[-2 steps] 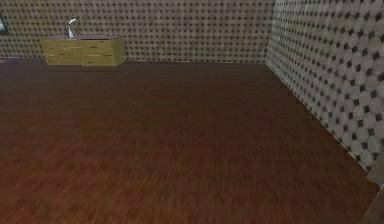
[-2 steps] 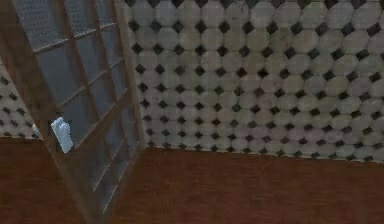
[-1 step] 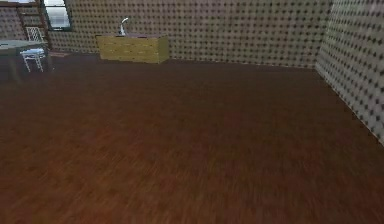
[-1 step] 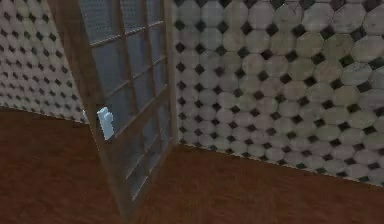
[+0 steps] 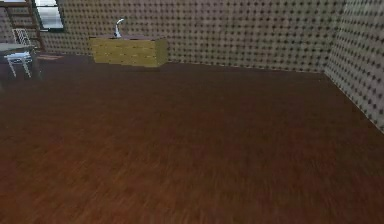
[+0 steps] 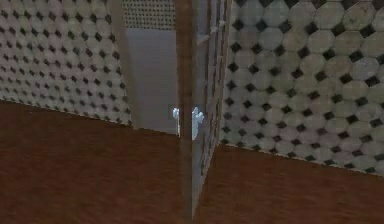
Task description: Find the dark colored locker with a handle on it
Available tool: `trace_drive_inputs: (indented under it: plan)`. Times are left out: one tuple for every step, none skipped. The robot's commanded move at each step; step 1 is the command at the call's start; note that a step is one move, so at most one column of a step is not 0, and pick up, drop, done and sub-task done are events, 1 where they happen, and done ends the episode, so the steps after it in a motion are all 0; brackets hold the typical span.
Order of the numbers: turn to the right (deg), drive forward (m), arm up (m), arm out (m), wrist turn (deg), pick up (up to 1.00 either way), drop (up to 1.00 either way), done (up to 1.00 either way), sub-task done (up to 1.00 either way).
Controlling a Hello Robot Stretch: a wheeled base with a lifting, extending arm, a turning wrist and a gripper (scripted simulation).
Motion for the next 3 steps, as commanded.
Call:
trace_drive_inputs:
  plan:
    - [15.0,0.00,0.00,0.00,0.0,0.00,0.00,0.00,0.00]
    - [0.0,0.45,0.00,0.00,0.0,0.00,0.00,0.00,0.00]
    - [45.0,0.00,0.00,0.00,0.0,0.00,0.00,0.00,0.00]
